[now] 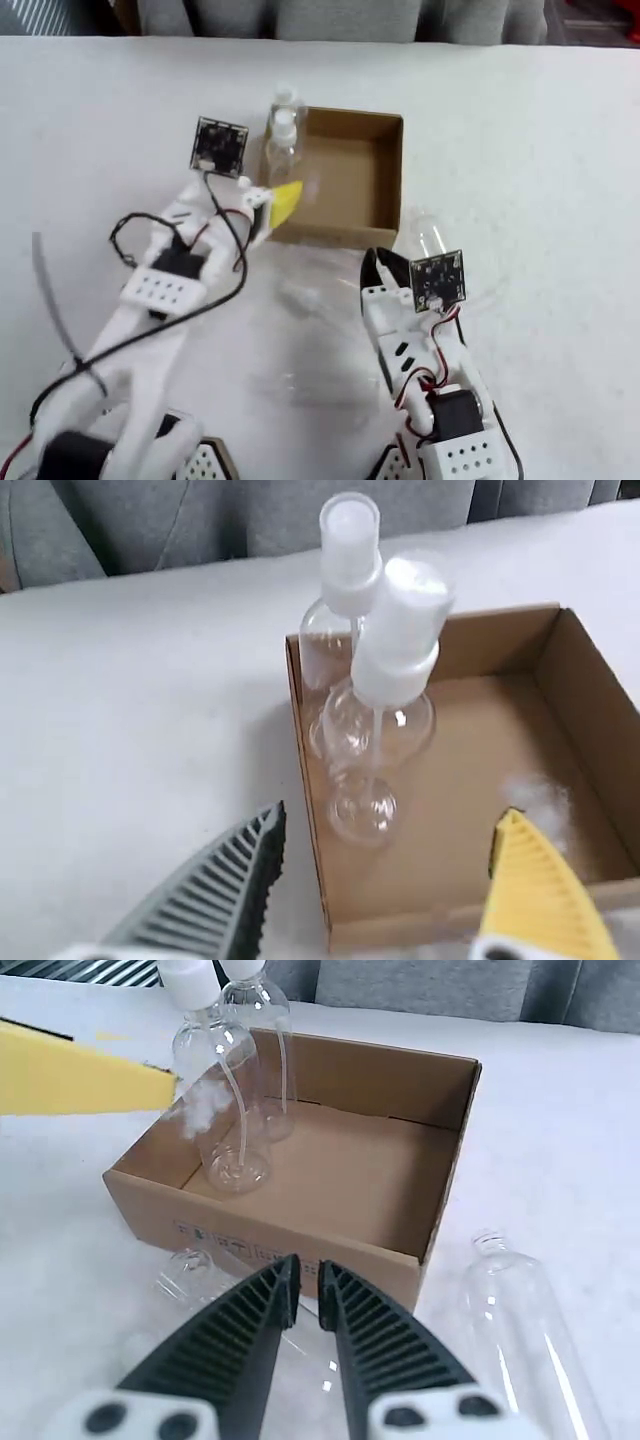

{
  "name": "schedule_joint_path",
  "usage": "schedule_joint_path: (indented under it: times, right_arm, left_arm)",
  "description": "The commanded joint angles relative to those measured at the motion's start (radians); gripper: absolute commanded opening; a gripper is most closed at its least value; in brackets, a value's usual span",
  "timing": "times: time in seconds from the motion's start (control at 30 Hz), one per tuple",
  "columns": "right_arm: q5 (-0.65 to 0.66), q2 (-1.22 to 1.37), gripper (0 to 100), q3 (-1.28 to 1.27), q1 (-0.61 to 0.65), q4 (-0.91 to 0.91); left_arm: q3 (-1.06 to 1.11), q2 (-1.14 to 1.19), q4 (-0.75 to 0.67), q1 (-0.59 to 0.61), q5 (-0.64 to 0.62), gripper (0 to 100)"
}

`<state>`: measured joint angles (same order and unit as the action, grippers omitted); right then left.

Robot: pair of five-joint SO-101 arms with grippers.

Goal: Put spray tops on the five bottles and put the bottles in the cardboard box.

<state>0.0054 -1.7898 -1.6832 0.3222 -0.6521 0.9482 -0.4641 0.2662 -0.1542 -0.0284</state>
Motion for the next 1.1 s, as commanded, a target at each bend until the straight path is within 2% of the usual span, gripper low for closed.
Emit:
schedule_joint_path:
  times: [0.0, 0.13, 0.27, 0.33, 0.47, 0.6, 0.7, 0.83, 0.87, 1.07]
  right_arm:
    - [0.002, -0.005, 1.5, -0.006, -0.016, -0.010]
    - [0.028, -0.008, 1.5, -0.006, -0.137, -0.002]
    - [0.069, -0.008, 1.5, -0.006, -0.351, -0.001]
    - [0.055, -0.008, 1.5, -0.006, -0.490, 0.005]
    - [0.032, -0.005, 1.5, -0.006, -0.782, 0.068]
    - [0.035, -0.004, 1.5, -0.006, -1.013, 0.107]
    - [0.057, -0.004, 1.5, -0.006, -1.110, 0.111]
    - [0.296, -0.004, 1.5, -0.006, -1.208, 0.213]
    - [0.322, -0.004, 1.5, -0.006, -1.228, 0.257]
    - [0.342, -0.004, 1.5, -0.006, -1.316, 0.449]
  left_arm:
    - [-0.006, -0.213, 0.313, 0.010, 0.044, 31]
    - [-0.006, -0.317, 0.505, 0.012, 0.097, 31]
    - [-0.014, -0.390, 0.646, 0.004, 0.101, 29]
    - [-0.015, -0.417, 0.674, 0.002, 0.101, 22]
    - [-0.017, -0.437, 0.675, 0.001, 0.103, 2]
    - [-0.029, -0.435, 0.710, -0.051, 0.103, 6]
    - [-0.058, -0.435, 0.790, -0.139, 0.187, 4]
    - [-0.100, -0.435, 0.873, -0.255, 0.305, 2]
    - [-0.103, -0.435, 0.878, -0.278, 0.322, 2]
    - [-0.101, -0.435, 0.822, -0.340, 0.382, 2]
